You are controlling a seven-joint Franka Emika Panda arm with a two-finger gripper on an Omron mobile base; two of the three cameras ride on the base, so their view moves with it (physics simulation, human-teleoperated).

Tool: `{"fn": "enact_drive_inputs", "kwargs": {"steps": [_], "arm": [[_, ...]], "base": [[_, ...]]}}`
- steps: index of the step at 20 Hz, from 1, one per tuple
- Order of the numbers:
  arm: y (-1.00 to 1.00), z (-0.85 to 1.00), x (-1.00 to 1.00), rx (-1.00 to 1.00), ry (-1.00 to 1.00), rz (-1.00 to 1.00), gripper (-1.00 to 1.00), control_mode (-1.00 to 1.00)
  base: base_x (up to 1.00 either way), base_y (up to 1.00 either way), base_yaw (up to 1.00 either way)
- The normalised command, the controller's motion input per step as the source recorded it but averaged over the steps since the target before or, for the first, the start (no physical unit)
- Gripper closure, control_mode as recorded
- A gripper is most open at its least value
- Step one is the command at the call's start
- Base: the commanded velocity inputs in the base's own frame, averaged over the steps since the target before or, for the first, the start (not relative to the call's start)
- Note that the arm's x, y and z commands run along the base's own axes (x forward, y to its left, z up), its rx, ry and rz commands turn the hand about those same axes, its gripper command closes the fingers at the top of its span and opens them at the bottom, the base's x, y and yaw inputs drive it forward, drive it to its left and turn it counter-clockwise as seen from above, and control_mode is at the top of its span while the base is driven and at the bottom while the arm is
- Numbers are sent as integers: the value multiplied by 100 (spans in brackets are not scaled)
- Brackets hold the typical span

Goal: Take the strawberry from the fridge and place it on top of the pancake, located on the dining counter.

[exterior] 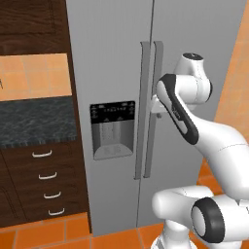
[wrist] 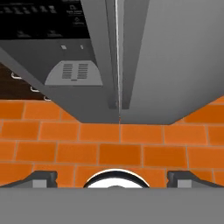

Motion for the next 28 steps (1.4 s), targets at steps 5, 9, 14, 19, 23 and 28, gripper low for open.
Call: {"fn": "enact_drive_inputs", "kwargs": {"steps": [5,9,14,19,23,28], "arm": [[0,-5,19,-1,-13,1,-100,-100],[-6,-17,75,0,-42,0,-100,-100],[-15,-1,68,0,-27,0,-100,-100],[-30,0,79,0,-1,-3,-100,-100],[0,0,60,0,0,-10,-100,-100],[0,0,29,0,0,-8,-100,-100]], "base": [[3,0,0],[0,0,0],[0,0,0],[0,0,0],[0,0,0],[0,0,0]]}}
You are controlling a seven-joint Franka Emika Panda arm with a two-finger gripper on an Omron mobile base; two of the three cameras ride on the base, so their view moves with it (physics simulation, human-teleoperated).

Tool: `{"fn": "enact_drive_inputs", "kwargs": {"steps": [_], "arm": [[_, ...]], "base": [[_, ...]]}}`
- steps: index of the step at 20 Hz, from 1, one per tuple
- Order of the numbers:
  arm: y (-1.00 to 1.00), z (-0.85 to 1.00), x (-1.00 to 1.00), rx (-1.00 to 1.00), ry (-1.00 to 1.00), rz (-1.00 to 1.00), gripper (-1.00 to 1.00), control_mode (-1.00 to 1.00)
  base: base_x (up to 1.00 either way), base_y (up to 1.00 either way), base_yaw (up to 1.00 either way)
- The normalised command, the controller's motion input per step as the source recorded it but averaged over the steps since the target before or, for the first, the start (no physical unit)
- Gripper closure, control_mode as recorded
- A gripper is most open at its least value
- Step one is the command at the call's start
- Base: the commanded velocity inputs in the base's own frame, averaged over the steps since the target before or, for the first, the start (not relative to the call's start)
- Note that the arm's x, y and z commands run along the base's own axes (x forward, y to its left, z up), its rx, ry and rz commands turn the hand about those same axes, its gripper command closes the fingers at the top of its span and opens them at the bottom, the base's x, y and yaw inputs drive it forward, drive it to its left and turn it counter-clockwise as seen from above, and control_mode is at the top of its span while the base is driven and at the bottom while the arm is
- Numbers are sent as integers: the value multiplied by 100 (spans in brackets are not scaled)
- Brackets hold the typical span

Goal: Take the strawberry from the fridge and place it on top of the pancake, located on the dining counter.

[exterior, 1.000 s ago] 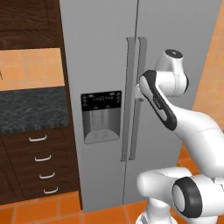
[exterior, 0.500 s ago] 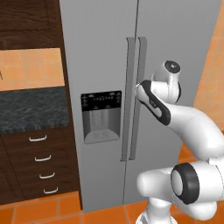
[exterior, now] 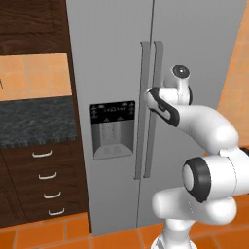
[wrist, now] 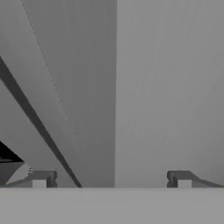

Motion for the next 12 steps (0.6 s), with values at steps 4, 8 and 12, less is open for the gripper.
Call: {"fn": "enact_drive_inputs", "kwargs": {"steps": [4,8,12], "arm": [[0,0,28,0,-5,0,-100,-100],[0,-2,32,0,-15,0,-100,-100],[0,-7,36,0,-14,0,-100,-100]], "base": [[0,0,0],[0,0,0],[0,0,0]]}}
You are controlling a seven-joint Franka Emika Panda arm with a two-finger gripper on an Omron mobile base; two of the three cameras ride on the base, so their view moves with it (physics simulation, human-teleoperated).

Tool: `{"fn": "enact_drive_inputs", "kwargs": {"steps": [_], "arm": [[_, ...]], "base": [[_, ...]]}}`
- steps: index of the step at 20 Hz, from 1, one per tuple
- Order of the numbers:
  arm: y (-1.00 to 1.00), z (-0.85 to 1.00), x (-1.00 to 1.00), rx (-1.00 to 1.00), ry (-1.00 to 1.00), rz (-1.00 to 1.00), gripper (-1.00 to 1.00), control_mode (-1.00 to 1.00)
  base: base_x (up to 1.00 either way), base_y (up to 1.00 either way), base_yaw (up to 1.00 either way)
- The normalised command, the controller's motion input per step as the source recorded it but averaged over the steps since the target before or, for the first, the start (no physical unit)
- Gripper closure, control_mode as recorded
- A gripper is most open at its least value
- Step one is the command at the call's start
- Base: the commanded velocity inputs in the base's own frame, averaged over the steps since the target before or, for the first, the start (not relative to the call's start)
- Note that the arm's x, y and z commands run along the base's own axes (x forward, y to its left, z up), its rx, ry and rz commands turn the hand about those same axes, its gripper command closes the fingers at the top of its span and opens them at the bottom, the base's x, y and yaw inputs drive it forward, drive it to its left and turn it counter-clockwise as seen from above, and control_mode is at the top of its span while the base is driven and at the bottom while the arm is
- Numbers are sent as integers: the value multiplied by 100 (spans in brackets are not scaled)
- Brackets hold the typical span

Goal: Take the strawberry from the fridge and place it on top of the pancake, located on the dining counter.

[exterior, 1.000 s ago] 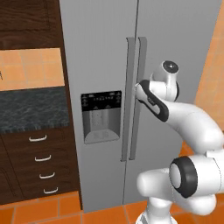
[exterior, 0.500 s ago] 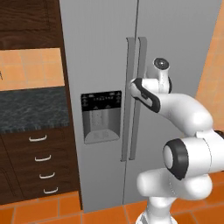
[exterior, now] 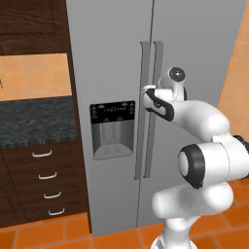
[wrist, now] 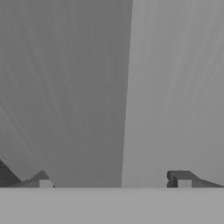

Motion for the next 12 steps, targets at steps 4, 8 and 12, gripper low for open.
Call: {"fn": "enact_drive_inputs", "kwargs": {"steps": [4,8,12], "arm": [[0,0,39,0,-3,0,-100,-100],[0,-2,24,0,-5,0,-100,-100],[-1,-1,2,0,0,0,100,-100]], "base": [[0,0,0],[0,0,0],[0,0,0]]}}
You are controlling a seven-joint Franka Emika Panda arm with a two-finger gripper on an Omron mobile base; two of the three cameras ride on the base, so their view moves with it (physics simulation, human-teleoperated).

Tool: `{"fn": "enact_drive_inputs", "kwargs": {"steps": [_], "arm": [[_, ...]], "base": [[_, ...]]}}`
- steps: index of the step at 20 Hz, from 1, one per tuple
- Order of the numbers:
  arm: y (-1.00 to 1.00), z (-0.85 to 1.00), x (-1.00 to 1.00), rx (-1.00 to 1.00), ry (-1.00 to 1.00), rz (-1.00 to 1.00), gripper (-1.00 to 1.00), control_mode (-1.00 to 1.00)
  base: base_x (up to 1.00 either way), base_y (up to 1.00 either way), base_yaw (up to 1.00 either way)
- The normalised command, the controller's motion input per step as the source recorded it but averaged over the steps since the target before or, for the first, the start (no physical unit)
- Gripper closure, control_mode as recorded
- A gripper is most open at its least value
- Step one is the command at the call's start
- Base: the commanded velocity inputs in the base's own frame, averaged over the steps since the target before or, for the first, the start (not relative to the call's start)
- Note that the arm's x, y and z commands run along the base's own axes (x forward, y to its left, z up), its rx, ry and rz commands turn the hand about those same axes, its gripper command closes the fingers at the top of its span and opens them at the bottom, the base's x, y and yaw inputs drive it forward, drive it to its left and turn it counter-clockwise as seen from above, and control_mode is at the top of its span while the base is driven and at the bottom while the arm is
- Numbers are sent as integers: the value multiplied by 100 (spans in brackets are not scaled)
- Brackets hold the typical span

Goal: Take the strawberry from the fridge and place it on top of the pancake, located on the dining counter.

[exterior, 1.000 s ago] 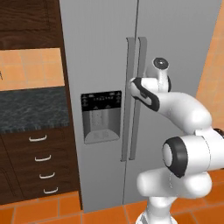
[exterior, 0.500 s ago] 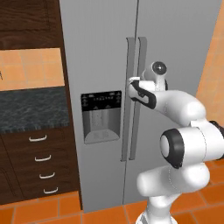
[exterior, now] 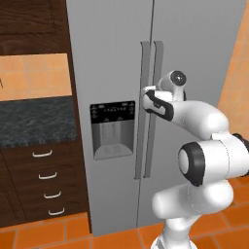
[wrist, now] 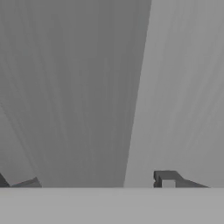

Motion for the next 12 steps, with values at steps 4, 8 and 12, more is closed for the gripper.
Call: {"fn": "enact_drive_inputs", "kwargs": {"steps": [4,8,12], "arm": [[-21,0,-18,0,0,0,100,-100],[-52,0,-52,2,0,0,100,-100],[-100,0,-94,12,0,0,100,-100]], "base": [[0,0,0],[0,0,0],[0,0,0]]}}
